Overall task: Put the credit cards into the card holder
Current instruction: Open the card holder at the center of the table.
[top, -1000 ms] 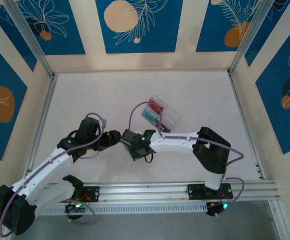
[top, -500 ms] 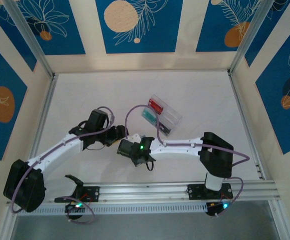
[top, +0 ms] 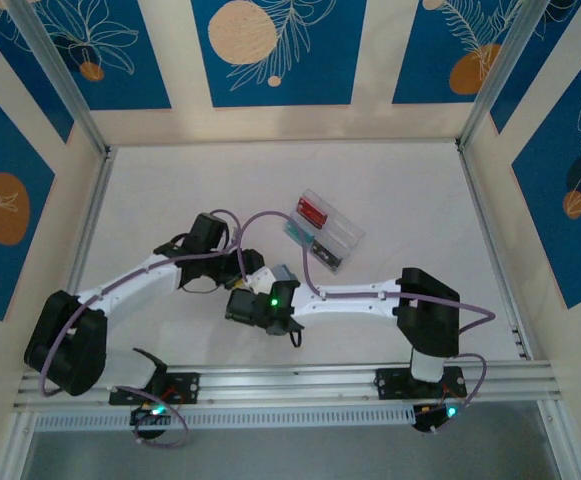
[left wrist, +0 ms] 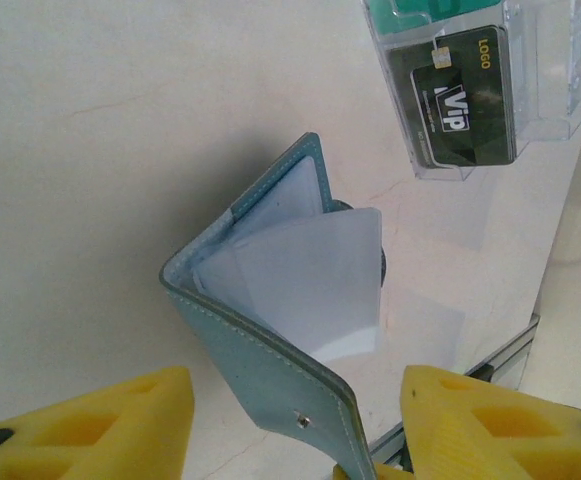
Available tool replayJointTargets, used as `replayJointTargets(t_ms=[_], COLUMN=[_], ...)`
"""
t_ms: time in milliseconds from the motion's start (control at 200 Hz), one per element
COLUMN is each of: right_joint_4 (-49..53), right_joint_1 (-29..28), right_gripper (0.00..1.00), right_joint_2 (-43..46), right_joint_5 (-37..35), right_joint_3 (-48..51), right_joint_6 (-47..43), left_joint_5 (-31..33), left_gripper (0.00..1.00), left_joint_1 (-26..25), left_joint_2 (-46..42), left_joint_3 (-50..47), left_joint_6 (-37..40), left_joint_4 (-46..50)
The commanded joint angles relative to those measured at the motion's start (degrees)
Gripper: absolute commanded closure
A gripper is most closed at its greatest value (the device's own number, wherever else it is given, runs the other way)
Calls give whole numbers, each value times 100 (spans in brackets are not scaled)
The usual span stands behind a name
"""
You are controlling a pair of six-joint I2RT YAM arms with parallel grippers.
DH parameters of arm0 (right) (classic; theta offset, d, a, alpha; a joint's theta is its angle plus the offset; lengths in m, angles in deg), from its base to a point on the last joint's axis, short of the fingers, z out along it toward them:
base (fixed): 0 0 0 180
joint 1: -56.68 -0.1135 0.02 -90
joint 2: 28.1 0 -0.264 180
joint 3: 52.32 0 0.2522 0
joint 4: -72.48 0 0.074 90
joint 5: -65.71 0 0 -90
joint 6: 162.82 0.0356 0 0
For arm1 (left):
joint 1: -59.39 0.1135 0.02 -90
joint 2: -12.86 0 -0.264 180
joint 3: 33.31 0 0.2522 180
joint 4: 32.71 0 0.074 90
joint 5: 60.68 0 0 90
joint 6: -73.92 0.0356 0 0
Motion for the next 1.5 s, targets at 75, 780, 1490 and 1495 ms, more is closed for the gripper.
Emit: replayJointTargets(t_ms=[75, 780, 1490, 1495], right_joint_4=[241, 164, -2064, -2071], right_joint_1=[-64, -84, 1625, 1633], right_gripper=[100, 89, 75, 75], right_joint_2=[-134, -234, 2317, 2316], right_joint_5=[-347, -288, 3406, 3417], right_joint_3=[-245, -331, 2010, 2009], right_joint_6=[149, 65, -471, -471], left_joint_5=[-128, -260, -1097, -1108], left_gripper=[54, 99, 100, 100], left_joint_1=[-95, -318, -324, -322], left_joint_2=[137, 466, 768, 777], left_joint_3=[119, -195, -584, -579], left_joint_6=[24, -257, -64, -64], left_joint_4=[-53, -628, -1456, -1461])
